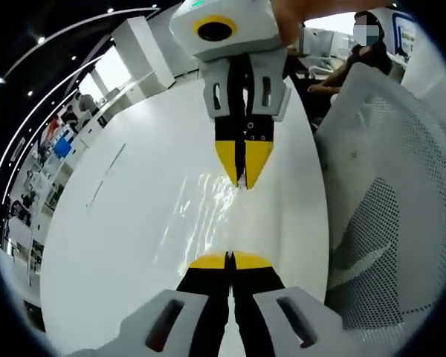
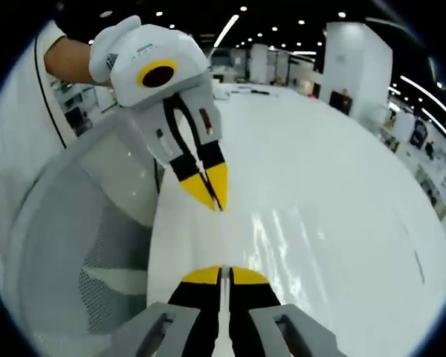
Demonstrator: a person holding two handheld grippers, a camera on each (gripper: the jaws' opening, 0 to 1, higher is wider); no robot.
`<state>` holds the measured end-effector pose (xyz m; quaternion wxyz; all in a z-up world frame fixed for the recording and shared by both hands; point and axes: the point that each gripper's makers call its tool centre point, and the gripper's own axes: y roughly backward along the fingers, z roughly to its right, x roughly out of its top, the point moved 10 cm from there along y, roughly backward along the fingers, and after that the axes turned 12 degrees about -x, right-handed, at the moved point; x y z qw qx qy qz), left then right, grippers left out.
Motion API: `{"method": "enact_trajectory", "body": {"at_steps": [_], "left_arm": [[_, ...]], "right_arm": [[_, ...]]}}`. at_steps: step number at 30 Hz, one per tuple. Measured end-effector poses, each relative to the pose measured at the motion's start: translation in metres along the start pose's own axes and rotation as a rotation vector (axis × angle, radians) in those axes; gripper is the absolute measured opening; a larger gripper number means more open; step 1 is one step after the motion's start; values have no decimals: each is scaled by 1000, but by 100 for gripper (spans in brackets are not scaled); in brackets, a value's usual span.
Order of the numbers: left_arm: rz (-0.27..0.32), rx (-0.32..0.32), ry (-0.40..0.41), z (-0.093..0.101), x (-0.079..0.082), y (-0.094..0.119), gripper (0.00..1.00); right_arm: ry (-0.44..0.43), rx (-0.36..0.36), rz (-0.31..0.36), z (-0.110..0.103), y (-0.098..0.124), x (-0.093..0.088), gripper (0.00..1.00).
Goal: Open the resealable bag by pulling the two sides of the seal apart until the entire bag opening is separated and visibly accessible.
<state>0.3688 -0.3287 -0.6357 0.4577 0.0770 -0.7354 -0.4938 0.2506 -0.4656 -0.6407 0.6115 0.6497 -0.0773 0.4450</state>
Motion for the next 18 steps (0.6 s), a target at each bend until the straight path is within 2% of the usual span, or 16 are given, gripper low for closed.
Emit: {"method": "enact_trajectory", "body": {"at_steps": [18], "left_arm": [[-13,-2,0,-2,0,-1,0]], "right_arm": [[-24,-53,-51,11,24,-34,0]]}}
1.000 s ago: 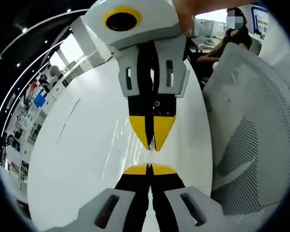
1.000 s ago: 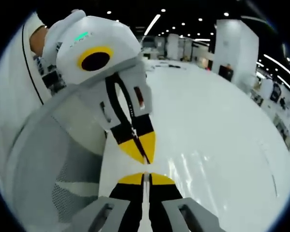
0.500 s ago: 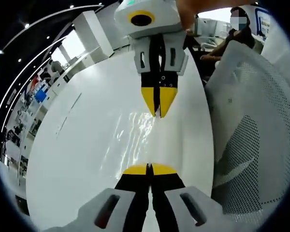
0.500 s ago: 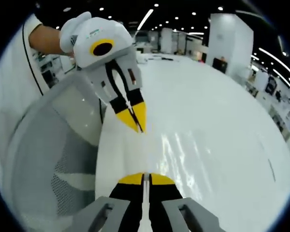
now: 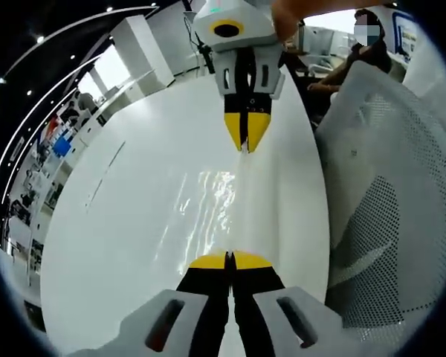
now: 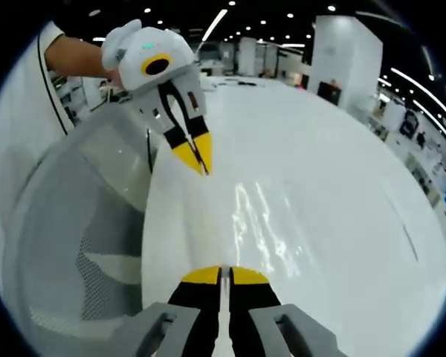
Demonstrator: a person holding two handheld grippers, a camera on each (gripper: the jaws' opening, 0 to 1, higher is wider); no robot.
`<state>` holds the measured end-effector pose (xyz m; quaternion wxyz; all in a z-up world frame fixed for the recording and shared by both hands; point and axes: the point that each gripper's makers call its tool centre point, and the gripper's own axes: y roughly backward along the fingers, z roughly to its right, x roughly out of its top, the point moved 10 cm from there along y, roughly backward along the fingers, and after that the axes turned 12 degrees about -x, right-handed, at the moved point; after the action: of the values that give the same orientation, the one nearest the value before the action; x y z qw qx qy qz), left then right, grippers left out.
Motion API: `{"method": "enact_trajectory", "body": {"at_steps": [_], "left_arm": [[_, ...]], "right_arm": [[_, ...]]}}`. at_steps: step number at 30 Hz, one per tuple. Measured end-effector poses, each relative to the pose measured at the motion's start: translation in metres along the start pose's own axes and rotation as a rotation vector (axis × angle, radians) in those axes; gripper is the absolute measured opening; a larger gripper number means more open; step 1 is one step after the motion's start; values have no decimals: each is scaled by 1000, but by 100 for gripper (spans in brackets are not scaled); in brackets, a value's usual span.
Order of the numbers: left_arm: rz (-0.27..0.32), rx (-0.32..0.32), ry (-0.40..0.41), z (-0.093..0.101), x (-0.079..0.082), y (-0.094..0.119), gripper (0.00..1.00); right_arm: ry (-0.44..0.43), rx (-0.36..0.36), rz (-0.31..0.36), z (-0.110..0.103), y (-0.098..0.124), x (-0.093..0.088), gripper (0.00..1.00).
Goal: Open the resealable bag by pulling the two sides of the seal apart until the entire bag opening is separated and visibly accessible.
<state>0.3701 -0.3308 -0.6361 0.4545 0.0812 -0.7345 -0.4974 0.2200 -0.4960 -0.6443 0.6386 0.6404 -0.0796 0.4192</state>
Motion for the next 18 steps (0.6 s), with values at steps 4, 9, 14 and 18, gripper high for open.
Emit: {"method": "enact_trajectory", "body": {"at_steps": [4,9,14,18], "left_arm": [[5,-1,1,-1,1,1,0],[-4,-5,-6,1,3,-1,0],[6,5,-35,2,4,1,0],[-7,10,-46,2,3,-1,0]], "right_arm": [[-26,-3,10,1,1,-2,0],[-20,2,-8,-2,-2,-4,0],[-78,26,-15,-6,-1,-7,0],[-166,72,0,-12,-2,-6,0]]}}
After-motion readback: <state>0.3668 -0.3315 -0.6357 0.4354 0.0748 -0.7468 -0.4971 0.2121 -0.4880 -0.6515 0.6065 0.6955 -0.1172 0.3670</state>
